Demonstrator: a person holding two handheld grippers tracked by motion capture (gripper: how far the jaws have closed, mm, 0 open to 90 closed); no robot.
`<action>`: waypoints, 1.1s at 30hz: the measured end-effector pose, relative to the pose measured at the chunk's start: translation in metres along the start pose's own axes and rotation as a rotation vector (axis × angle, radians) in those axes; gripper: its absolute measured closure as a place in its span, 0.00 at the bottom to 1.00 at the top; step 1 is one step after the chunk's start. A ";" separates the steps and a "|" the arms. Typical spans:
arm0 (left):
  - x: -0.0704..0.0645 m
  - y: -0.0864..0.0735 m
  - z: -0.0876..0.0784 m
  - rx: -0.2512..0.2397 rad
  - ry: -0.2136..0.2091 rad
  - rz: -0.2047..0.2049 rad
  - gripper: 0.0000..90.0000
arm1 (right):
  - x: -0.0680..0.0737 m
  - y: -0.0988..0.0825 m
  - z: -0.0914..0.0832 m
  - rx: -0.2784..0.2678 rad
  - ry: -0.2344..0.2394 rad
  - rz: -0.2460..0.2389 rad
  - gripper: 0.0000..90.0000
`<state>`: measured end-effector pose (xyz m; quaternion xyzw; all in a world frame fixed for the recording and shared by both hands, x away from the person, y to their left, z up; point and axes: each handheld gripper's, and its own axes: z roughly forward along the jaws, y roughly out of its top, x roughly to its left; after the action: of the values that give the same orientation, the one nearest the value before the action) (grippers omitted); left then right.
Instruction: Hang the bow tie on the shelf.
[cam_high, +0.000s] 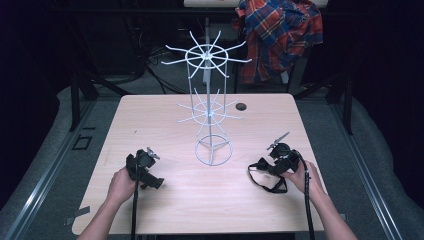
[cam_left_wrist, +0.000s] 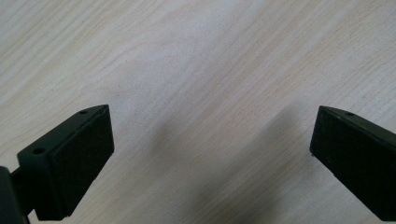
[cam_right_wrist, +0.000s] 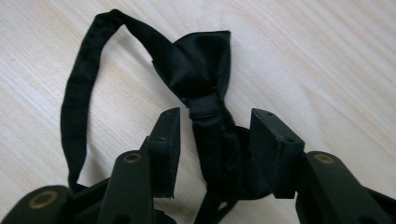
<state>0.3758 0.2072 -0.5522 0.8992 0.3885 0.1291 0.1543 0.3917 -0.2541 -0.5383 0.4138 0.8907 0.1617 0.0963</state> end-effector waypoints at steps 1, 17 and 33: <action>0.000 0.000 0.000 -0.001 -0.003 0.000 0.00 | -0.001 0.001 -0.001 0.038 -0.015 -0.027 0.66; 0.000 0.000 0.000 0.004 -0.002 0.003 0.00 | 0.006 0.001 0.001 0.072 -0.062 -0.058 0.87; 0.000 0.000 -0.001 0.004 -0.002 0.004 0.00 | 0.012 0.005 -0.016 0.010 -0.107 -0.078 0.87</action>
<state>0.3756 0.2073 -0.5517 0.9004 0.3867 0.1280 0.1526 0.3827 -0.2450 -0.5224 0.3875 0.9004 0.1312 0.1479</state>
